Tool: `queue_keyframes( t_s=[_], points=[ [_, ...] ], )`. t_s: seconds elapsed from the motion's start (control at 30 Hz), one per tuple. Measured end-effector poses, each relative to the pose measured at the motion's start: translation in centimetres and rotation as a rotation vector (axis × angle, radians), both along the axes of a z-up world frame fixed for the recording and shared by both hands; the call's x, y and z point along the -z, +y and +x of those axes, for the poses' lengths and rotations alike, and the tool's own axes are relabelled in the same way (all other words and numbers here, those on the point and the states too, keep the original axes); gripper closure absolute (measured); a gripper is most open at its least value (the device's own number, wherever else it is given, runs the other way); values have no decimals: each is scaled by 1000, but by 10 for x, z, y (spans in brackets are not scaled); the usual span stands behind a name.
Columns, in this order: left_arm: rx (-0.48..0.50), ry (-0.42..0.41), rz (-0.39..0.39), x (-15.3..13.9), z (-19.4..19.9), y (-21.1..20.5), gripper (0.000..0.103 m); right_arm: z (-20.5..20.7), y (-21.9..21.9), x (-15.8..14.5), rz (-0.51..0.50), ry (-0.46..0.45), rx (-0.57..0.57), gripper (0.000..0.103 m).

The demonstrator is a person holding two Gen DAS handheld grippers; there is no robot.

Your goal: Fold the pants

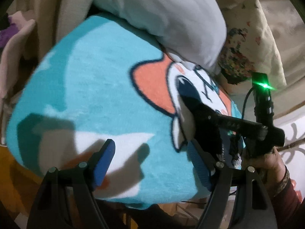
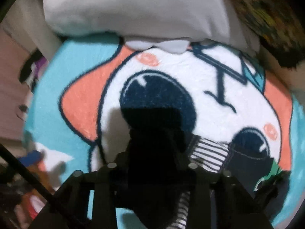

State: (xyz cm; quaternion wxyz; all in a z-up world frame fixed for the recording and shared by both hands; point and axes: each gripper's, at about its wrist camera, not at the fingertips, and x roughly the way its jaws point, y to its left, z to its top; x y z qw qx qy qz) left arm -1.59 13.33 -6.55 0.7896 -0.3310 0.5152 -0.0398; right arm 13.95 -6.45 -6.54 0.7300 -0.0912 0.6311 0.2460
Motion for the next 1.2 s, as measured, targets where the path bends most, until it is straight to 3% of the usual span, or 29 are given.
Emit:
queue_keyframes(
  t_s=[0.1, 0.27, 0.43, 0.47, 0.53, 0.57, 0.73, 0.93, 1.07, 1.2],
  points=[
    [81, -27, -26, 0, 11, -23, 26, 4, -19, -7, 84, 27, 57, 72],
    [224, -87, -2, -1, 30, -71, 26, 4, -37, -13, 162, 55, 109, 73],
    [273, -62, 31, 8, 49, -105, 28, 5, -45, -19, 227, 81, 116, 74],
    [277, -59, 22, 9, 53, -110, 34, 5, -47, -21, 246, 87, 120, 74],
    [301, -48, -10, 8, 61, -119, 83, 4, -52, -23, 287, 97, 125, 75],
    [309, -38, -17, 6, 63, -125, 92, 4, -56, -24, 314, 102, 125, 75],
    [283, -71, -24, -28, 55, -153, 92, 2, -93, -42, 449, 112, 135, 76],
    [341, -134, 48, -80, 61, -221, 92, 1, -174, -69, 613, 93, 174, 76],
    [428, -128, 93, -83, 81, -287, 92, 6, -243, -68, 663, 76, 241, 76],
    [498, -78, 157, -70, 96, -339, 90, 12, -301, -37, 643, 97, 330, 76]
  ],
)
